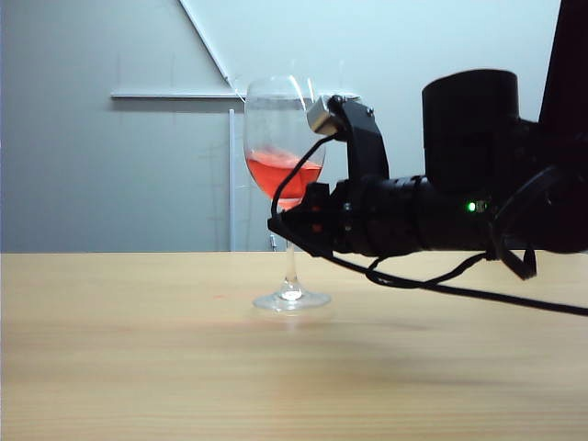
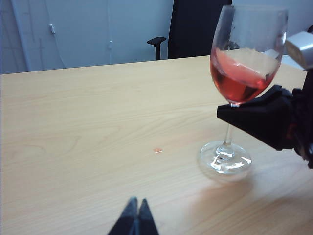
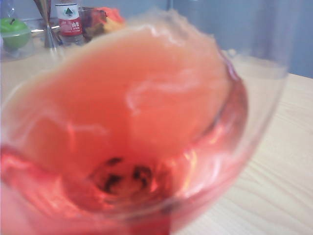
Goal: Gently pick up the goblet, rotate it counterclockwise for two full turns (viewing from above), and then place it back on the table.
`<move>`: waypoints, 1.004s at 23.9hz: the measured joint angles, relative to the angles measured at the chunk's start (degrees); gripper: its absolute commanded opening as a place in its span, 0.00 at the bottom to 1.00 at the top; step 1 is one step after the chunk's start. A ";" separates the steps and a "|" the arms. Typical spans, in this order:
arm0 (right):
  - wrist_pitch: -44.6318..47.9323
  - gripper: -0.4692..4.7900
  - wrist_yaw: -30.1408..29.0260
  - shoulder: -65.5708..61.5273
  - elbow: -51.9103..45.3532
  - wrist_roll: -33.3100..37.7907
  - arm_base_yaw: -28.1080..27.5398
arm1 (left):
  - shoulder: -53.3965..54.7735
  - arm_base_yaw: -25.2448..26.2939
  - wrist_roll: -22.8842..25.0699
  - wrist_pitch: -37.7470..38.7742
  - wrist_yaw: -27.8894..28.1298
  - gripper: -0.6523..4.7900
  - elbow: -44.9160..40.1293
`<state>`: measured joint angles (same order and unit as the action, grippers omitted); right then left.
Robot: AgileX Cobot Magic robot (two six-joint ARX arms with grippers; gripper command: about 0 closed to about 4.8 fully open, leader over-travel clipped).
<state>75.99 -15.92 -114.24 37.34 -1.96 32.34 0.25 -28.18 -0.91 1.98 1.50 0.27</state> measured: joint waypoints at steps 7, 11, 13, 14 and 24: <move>0.55 0.08 0.92 -2.56 1.90 0.00 0.07 | 0.02 0.00 0.00 0.00 0.00 0.11 0.00; 0.59 0.08 1.07 -3.67 3.37 0.00 0.33 | 0.02 0.00 0.00 0.00 -0.02 0.11 0.00; 0.66 0.08 1.03 -3.67 3.43 -0.02 0.39 | 0.02 0.00 0.00 0.00 -0.02 0.11 0.00; 0.72 0.08 1.07 -3.67 3.45 0.00 0.39 | 0.02 0.00 0.00 0.00 0.00 0.11 0.00; 0.61 0.21 3.28 -3.67 3.67 -0.02 0.37 | 0.02 0.00 0.00 0.00 -0.02 0.11 0.00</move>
<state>76.60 -12.64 -117.91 41.01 -1.98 32.71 0.27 -28.18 -0.91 1.98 1.48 0.27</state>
